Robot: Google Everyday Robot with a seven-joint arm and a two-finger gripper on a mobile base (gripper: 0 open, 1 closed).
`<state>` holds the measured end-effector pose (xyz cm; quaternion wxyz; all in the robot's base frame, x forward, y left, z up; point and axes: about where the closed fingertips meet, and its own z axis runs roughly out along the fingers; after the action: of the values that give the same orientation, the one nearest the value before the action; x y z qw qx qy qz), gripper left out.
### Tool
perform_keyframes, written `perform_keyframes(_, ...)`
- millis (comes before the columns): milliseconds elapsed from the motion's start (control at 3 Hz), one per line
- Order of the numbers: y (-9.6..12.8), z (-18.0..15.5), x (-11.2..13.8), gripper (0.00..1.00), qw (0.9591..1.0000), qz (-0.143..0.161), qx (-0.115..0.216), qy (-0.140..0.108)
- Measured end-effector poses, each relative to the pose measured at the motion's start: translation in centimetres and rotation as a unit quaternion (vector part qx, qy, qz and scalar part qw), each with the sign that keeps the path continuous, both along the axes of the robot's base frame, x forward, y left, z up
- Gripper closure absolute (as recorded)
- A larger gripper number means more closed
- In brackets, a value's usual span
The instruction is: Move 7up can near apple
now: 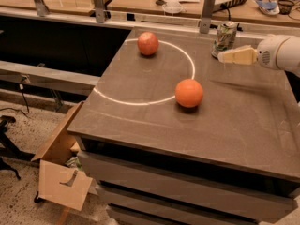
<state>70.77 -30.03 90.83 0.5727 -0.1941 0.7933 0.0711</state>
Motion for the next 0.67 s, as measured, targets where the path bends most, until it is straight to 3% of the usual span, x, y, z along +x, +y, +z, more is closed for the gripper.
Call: perform_keyframes(667, 2.2, -2.2, 7.5, 0.0, 0.9993, -0.015, 0.026, -0.022)
